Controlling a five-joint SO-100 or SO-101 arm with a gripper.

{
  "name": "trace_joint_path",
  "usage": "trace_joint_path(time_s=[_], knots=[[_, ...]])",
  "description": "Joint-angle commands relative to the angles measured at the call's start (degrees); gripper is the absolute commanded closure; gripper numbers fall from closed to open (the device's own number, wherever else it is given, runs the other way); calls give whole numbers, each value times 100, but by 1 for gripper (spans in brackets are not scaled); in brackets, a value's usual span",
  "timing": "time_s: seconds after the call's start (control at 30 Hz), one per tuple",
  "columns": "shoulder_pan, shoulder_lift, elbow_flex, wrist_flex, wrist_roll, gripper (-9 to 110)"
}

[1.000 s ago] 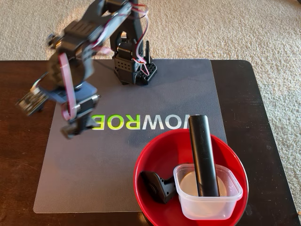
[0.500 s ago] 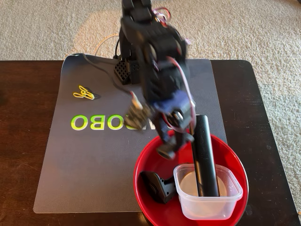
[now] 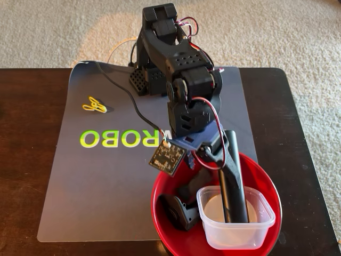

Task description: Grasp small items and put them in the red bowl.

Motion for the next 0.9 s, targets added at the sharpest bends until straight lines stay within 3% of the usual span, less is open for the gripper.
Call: trace_joint_path(time_s=[0.0,0.1,0.2,0.37,0.53,0.67,0.87], knots=[[308,598,-264,431,176,53],[659,1318,26,1107,413,54],[1266,3023,1626,1090,914,55],[3059,5019,3586,905,1661,57],[4869,5730,5063,826,2918,59],[6486,5941,5353,809,3973,61],[8051,5651,5739,703,4034,66]])
